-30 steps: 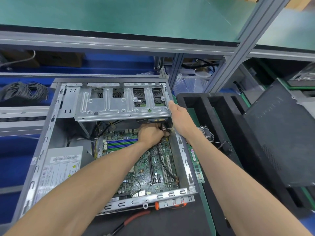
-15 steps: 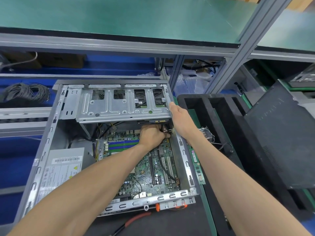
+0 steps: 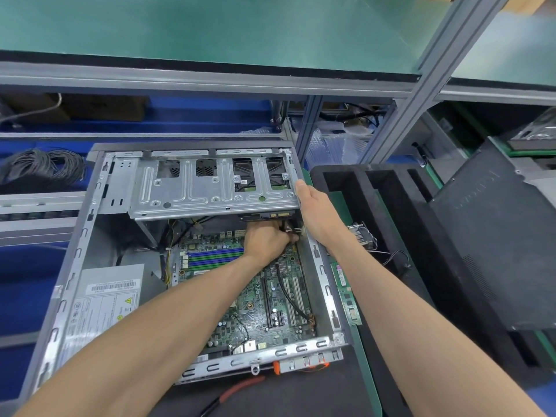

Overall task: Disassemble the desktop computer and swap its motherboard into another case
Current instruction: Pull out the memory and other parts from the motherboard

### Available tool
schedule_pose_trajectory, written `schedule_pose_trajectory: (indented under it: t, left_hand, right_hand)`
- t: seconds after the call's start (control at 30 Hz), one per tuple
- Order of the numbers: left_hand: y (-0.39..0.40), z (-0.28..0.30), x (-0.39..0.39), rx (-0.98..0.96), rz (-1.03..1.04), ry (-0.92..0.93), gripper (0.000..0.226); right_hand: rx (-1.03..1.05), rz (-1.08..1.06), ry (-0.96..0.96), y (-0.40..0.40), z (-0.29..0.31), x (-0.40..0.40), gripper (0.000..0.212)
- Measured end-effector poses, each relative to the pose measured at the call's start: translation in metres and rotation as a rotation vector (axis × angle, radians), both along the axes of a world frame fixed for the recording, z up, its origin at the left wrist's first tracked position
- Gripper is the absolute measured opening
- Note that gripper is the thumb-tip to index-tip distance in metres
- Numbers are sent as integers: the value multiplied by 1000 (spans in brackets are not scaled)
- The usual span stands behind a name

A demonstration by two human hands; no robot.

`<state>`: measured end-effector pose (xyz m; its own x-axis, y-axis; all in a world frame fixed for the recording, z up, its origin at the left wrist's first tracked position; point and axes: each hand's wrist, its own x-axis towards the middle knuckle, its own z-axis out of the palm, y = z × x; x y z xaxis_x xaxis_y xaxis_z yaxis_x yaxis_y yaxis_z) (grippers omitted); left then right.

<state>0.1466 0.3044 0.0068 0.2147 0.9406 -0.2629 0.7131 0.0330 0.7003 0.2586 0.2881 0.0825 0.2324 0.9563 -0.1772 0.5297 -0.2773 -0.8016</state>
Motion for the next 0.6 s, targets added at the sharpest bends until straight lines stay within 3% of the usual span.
schedule_pose_trajectory:
  t: [0.2,0.4,0.5,0.6]
  left_hand:
    - [-5,4,-4,45,-19,-32,30]
    - [2,5,0,-62,51,9,41]
    - [5,2,-6,-12,-35,102,49]
    - [12,-5,-16,-48,-82,191,42]
  right_hand:
    - [-2,0,-1,-1,0,0,57]
    - [-16,-7,-12,1,0,1,54]
    - [-17,-5,-4,0,0,0,53]
    - [-17,-10,2,-1,0,0,59]
